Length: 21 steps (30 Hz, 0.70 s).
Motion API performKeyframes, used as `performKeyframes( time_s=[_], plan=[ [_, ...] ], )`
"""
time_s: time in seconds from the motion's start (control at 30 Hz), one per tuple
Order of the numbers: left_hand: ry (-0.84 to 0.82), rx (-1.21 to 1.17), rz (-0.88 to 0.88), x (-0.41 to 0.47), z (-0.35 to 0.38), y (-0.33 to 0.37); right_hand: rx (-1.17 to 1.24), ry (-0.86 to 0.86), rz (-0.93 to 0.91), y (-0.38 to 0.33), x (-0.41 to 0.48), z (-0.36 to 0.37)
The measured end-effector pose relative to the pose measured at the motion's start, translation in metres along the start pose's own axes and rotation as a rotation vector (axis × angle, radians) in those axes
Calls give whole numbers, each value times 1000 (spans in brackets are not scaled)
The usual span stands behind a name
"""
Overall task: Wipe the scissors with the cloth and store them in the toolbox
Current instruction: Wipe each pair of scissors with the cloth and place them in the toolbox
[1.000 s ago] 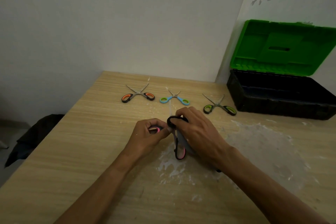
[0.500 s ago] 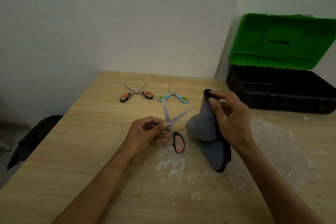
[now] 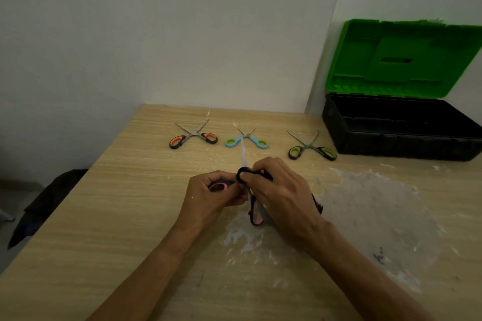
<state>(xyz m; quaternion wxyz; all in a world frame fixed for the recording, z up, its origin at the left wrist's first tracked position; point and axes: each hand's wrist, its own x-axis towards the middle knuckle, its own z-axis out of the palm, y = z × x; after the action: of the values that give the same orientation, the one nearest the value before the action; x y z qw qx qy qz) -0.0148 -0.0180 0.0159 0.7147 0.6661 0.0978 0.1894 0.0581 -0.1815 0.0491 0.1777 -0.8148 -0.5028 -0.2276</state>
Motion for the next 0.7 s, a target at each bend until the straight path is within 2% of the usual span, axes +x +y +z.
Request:
performKeyframes(
  time_s=[0.13, 0.27, 0.43, 0.53, 0.63, 0.7],
  plan=[
    [-90, 78, 17, -3, 1, 3, -35, 41, 25, 2, 1, 2],
    [-131, 121, -1, -5, 4, 0, -11, 151, 75, 16, 6, 0],
    [-190, 133, -50, -8, 5, -3, 0, 185, 231, 38, 10, -7],
    [-162, 81, -99, -6, 4, -1, 33, 291, 346, 48, 7, -15],
    [-105, 38, -109, -3, 1, 0, 42, 394, 262, 36, 5, -20],
    [-75, 33, -103, -2, 1, 0, 42, 340, 157, 17, 4, -15]
  ],
)
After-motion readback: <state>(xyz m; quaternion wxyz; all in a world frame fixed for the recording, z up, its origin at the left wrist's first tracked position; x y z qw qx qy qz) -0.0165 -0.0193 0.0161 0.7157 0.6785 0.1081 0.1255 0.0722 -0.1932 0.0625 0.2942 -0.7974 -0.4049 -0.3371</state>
